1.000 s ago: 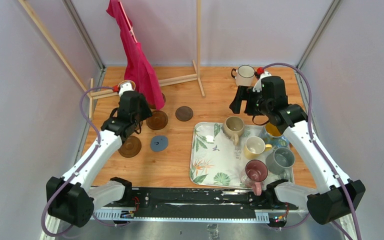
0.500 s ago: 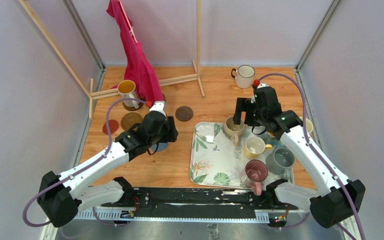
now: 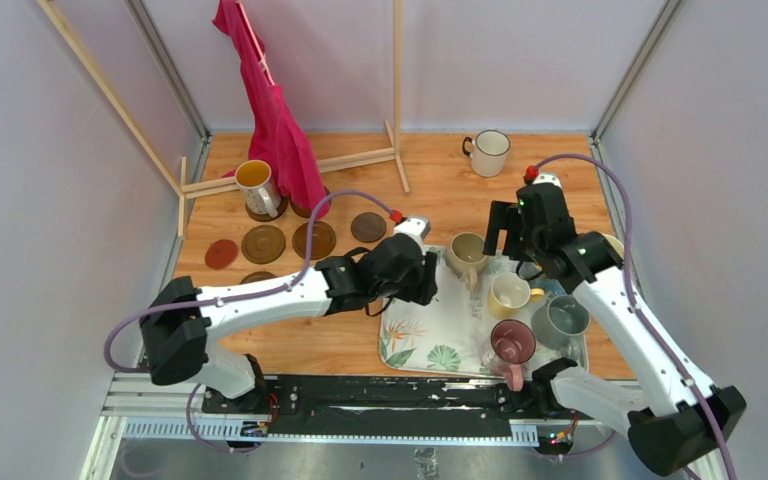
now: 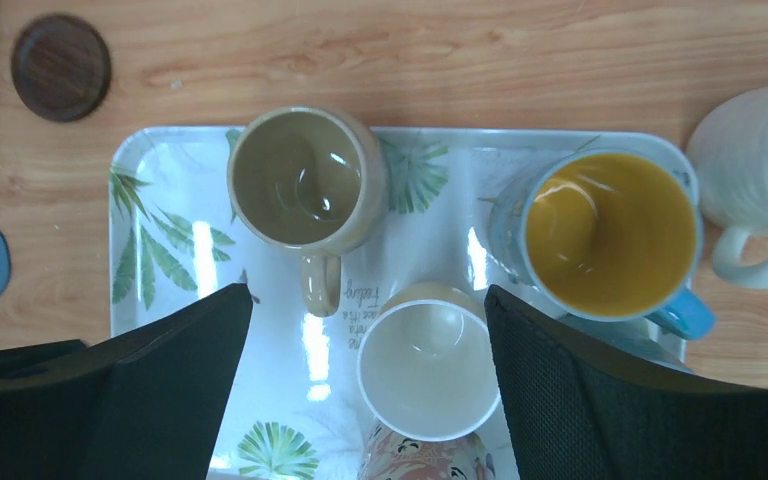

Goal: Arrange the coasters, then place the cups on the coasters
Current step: Pick up the cup from the tray.

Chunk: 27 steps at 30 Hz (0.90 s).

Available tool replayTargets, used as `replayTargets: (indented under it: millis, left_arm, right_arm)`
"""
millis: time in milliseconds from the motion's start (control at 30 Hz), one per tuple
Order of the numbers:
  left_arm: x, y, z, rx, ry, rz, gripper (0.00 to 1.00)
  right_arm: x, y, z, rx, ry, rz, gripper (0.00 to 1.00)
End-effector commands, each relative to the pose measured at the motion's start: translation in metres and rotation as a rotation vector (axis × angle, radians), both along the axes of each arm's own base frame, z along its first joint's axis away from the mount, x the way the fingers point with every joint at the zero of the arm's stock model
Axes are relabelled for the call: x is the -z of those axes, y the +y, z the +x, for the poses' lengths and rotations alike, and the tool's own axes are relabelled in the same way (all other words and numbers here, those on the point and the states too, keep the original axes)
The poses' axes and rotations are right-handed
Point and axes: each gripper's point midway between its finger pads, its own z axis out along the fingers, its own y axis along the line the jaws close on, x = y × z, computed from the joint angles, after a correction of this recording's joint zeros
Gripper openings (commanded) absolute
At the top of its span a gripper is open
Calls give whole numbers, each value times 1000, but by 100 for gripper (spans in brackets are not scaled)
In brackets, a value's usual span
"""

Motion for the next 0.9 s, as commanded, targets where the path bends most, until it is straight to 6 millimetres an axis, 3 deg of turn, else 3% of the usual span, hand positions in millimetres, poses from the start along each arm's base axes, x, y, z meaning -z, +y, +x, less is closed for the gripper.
replayTargets:
  millis: [0, 133, 300, 633, 867]
  left_arm:
    - [-9, -36, 6, -23, -19, -23, 63]
    - [-6, -60, 6, -38, -50, 47, 63]
    - [5, -75, 14, -126, -58, 93, 63]
    - [48, -104, 28, -158, -50, 182, 62]
    - [69, -102, 38, -201, -71, 246, 62]
  right_arm:
    - [-43, -20, -9, 79, -131, -2, 91]
    - [-64, -30, -18, 110, -208, 14, 91]
    - [-86, -36, -25, 114, -277, 35, 91]
    - [-94, -38, -32, 104, -307, 49, 92]
    - [-97, -41, -33, 100, -320, 33, 92]
